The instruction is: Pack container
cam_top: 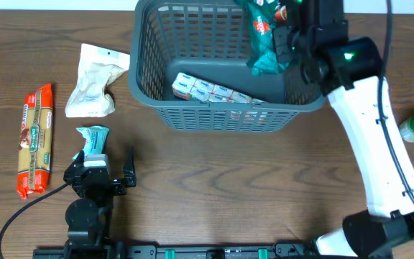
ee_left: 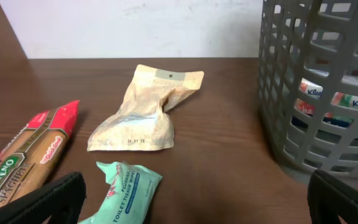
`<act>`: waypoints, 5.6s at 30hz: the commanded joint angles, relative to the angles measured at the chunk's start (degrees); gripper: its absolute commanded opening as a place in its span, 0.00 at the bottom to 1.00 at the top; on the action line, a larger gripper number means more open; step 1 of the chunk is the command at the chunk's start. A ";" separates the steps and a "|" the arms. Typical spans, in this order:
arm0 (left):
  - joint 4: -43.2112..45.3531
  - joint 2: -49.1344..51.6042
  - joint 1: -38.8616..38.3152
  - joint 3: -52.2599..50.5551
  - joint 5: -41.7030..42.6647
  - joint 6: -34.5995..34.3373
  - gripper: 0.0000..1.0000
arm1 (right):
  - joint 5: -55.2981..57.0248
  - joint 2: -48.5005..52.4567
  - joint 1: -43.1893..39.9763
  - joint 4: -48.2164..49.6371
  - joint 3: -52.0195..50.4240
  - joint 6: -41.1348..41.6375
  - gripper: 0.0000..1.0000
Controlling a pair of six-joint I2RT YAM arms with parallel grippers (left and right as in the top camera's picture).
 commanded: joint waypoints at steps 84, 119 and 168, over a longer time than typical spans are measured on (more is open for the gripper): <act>-0.31 -0.35 0.26 -1.57 -0.04 0.76 0.99 | 12.28 5.31 -25.42 -31.04 20.63 30.08 0.88; -0.31 -0.35 0.26 -1.57 -0.04 0.76 0.99 | 1.60 5.33 -55.39 -16.04 -11.52 48.50 0.96; -0.31 -0.35 0.26 -1.57 -0.04 0.76 0.99 | 0.92 18.40 -55.82 4.24 -11.76 50.16 0.93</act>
